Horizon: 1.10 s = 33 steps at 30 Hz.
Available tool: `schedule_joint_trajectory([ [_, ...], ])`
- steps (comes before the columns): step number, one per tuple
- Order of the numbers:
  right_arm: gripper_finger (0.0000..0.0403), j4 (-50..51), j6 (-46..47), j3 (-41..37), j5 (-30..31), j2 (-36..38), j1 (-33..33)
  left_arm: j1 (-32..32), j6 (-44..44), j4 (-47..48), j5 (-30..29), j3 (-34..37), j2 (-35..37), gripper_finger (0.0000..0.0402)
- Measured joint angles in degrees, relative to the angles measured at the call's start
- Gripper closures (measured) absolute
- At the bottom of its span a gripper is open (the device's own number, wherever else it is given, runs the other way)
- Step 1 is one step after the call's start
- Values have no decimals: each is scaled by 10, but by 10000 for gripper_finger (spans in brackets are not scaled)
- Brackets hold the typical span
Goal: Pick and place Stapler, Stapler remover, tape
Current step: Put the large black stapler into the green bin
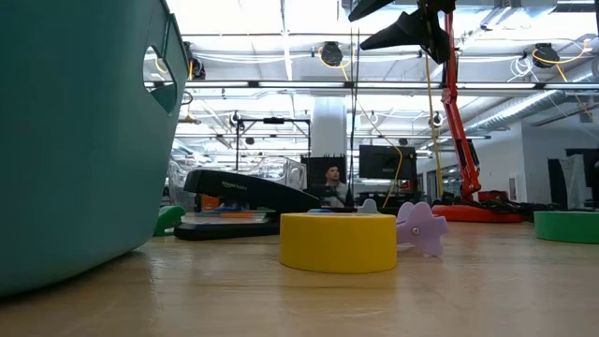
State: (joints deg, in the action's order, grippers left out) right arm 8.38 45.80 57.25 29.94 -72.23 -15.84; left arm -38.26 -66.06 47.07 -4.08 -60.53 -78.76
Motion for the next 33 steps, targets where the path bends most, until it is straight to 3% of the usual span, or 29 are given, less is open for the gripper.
schedule_joint_trajectory([
  [3, 218, 0, 0, 0, 0, 0, -3, 34, 41, 20, -33, -21, 16, 322],
  [7, 218, 0, 0, 0, 1, 0, -4, 123, 125, 19, 4, -27, 10, 315],
  [12, 218, 7, 9, 0, 2, 0, -8, 238, 232, -7, 60, -27, -30, 272],
  [17, 218, 89, 57, 0, -2, 0, -23, 319, 303, -49, 105, -27, -74, 221],
  [21, 218, 156, 105, 0, -2, 0, -50, 335, 330, -108, 145, -37, -116, 190],
  [24, 218, 172, 133, 0, 1, 0, -69, 324, 364, -100, 146, -83, -169, 180],
  [27, 218, 172, 149, 0, 15, 0, -82, 312, 402, -65, 122, -143, -229, 179],
  [33, 218, 169, 167, 0, 18, 0, -96, 299, 419, 40, 21, -237, -320, 178],
])
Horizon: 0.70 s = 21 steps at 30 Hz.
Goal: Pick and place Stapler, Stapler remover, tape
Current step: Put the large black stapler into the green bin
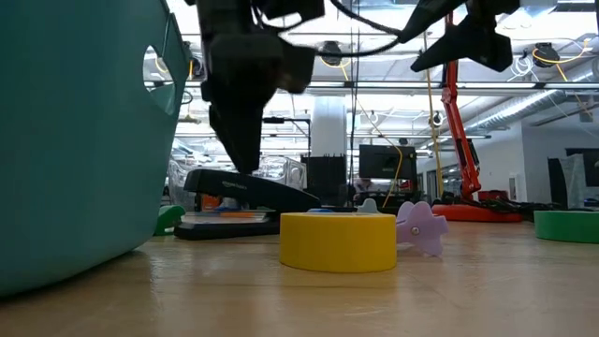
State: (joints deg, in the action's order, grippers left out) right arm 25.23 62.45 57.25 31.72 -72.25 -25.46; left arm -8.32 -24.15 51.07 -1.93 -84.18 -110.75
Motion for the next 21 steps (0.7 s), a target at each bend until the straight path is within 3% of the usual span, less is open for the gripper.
schedule_joint_trajectory([
  [12, 218, -1, 0, 0, 26, 0, -17, 23, -27, -20, 78, 1, -18, 178],
  [21, 218, -1, -4, 0, 27, 0, -17, -6, -50, -15, 52, 1, -20, 178],
])
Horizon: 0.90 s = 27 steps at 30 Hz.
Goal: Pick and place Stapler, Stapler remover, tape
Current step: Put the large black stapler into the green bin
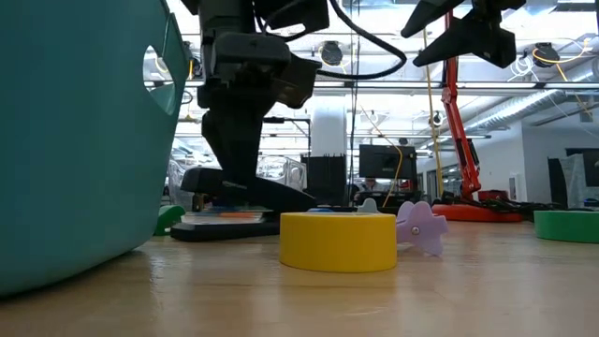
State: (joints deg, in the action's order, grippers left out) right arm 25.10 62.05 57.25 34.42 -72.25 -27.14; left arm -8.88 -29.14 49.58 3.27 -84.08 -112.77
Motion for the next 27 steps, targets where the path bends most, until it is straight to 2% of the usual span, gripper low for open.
schedule_joint_trajectory([
  [12, 218, -5, -8, 0, 1, 0, 0, 1, -21, 0, -11, 0, -52, 181],
  [15, 218, -4, -10, 0, 1, 0, 0, 0, -21, 0, -28, 0, -47, 211],
  [18, 218, -4, -12, 0, 0, 0, 0, 4, -16, 7, -49, -5, -28, 272],
  [23, 218, -4, -27, 0, -15, 0, 0, 18, -31, 36, -66, -28, 32, 273],
  [27, 218, -3, -52, 0, -33, 0, 0, 23, -98, 106, -87, -55, 101, 273],
])
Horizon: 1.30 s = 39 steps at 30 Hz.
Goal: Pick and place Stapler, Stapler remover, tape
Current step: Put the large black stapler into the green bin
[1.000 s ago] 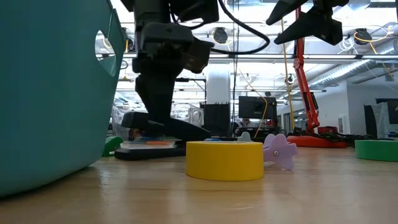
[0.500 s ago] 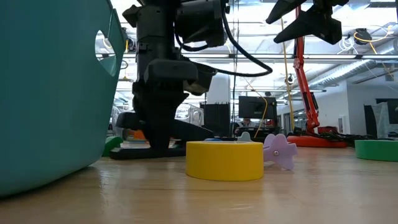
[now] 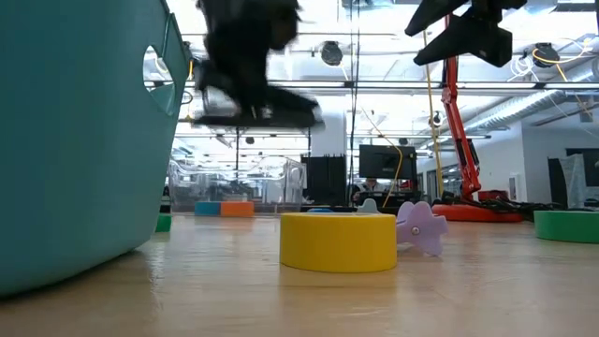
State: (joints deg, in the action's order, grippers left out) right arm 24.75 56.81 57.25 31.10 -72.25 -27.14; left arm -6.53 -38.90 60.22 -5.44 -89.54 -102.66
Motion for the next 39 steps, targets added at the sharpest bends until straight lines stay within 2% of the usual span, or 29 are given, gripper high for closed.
schedule_joint_trajectory([
  [4, 218, 0, -19, 0, -28, 0, 0, -43, -114, 67, -8, -8, 75, 273],
  [9, 218, 20, -60, 0, -44, 0, 0, -158, -290, 113, -34, -8, 126, 273],
  [15, 218, 20, -79, 0, -43, 3, 3, -291, -439, 117, -44, -7, 94, 273],
  [20, 218, 13, -104, 0, -42, 16, 14, -362, -521, 193, -15, -6, 44, 273],
  [23, 218, 4, -116, 0, -42, 22, 17, -396, -567, 199, 10, 14, 32, 273],
  [29, 218, -6, -121, 0, -42, 26, 17, -438, -622, 140, 24, 76, 32, 273],
  [33, 218, -11, -125, 0, -42, 26, 17, -444, -618, 105, 55, 118, 32, 273],
  [39, 218, -34, -132, 0, -42, 25, 16, -440, -594, 98, 54, 160, 32, 273],
])
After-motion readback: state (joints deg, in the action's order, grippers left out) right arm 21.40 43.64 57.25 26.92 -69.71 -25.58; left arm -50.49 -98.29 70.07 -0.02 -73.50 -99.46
